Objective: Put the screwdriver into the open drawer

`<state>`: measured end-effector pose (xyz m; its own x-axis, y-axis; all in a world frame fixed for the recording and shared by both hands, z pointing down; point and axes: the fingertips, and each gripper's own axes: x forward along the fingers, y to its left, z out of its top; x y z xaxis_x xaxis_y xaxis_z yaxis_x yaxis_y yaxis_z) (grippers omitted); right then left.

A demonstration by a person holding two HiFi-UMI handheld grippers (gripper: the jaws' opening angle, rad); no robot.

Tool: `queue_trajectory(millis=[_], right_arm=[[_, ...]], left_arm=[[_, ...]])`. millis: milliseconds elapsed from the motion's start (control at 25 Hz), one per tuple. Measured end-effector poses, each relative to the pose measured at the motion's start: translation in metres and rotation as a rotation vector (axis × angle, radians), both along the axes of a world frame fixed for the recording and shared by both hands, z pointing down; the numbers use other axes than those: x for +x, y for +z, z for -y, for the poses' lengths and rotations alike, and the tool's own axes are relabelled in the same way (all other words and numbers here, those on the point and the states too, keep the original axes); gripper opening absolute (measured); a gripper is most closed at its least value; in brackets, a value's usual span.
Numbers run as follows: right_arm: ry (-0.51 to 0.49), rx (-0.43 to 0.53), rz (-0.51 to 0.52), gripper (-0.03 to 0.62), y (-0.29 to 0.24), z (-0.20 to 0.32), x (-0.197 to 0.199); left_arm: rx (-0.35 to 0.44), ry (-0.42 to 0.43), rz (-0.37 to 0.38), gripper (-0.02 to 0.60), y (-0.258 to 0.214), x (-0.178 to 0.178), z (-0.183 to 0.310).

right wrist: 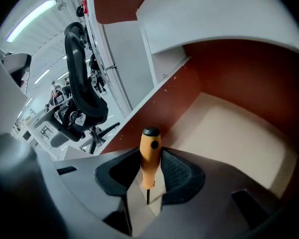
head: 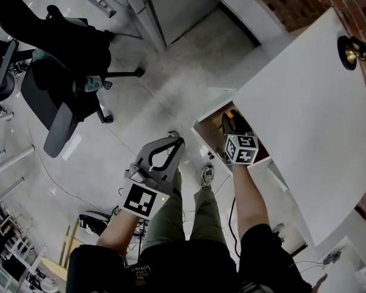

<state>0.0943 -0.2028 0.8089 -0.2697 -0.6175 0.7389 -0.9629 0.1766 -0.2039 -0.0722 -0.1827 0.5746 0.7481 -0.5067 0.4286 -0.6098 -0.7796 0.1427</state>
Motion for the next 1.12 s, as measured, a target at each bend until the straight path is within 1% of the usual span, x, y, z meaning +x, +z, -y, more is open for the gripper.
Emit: queue_trajectory(millis=[160, 280, 360, 440, 640, 840, 1000, 1040, 1120], right_arm=[[0.070, -0.004, -0.002, 0.126, 0.005, 0.003, 0.007], [0.109, -0.054, -0.045, 0.124, 0.016, 0.006, 0.017], [0.122, -0.095, -0.067, 0.142, 0.025, 0.005, 0.023], [0.139, -0.120, -0.056, 0.171, 0.031, 0.001, 0.026], [0.143, -0.132, -0.030, 0.166, 0.022, -0.002, 0.020], [0.151, -0.112, -0.023, 0.155, 0.017, -0.010, 0.022], [0.135, -0.069, -0.023, 0.139, 0.004, -0.015, 0.021], [0.129, -0.057, -0.024, 0.127, -0.001, -0.016, 0.020], [0.115, -0.037, -0.027, 0.079, -0.011, -0.019, 0.016]], left_arm=[[-0.022, -0.018, -0.015, 0.007, 0.007, -0.002, -0.002], [-0.033, -0.018, -0.017, 0.006, 0.013, 0.000, -0.001], [-0.038, -0.015, -0.023, 0.006, 0.015, 0.001, -0.001], [-0.041, -0.010, -0.028, 0.006, 0.016, 0.003, -0.002], [-0.051, -0.008, -0.028, 0.006, 0.020, 0.004, -0.003], [-0.039, -0.013, -0.025, 0.006, 0.015, 0.004, -0.003], [-0.030, -0.027, -0.028, 0.007, 0.009, 0.006, -0.004], [-0.026, -0.031, -0.029, 0.006, 0.006, 0.006, -0.005], [-0.019, -0.041, -0.034, 0.006, 0.001, 0.008, -0.007]])
